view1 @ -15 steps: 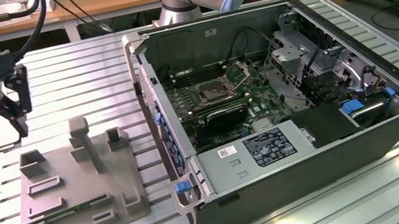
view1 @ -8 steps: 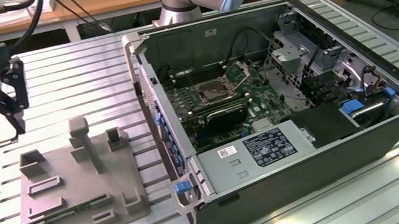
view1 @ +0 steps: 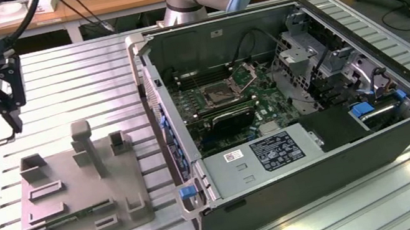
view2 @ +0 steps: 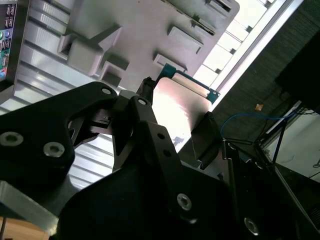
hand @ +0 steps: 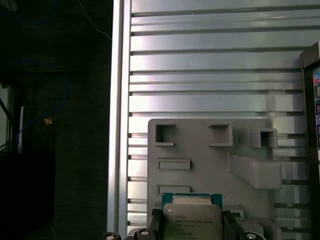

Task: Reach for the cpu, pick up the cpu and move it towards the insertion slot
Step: 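Pick up the cpu and move it towards the insertion slot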

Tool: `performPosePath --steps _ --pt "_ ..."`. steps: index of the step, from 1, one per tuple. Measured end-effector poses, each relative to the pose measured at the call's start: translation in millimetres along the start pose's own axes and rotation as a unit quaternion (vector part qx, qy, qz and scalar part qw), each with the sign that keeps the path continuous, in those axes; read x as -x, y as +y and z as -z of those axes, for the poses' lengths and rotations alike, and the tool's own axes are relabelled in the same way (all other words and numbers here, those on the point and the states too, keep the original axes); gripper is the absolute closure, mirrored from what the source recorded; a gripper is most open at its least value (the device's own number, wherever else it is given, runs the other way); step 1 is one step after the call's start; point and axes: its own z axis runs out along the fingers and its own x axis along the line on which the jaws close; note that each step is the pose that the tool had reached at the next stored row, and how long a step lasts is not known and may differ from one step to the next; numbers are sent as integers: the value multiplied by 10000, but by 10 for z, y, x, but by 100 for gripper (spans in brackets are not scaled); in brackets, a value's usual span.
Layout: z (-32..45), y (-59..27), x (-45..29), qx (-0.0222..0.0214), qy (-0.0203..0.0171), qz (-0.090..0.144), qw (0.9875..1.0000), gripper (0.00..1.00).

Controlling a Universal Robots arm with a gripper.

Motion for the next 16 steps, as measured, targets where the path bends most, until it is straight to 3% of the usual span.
performPosePath --steps 16 --pt "20 0 15 -1 1 1 10000 46"
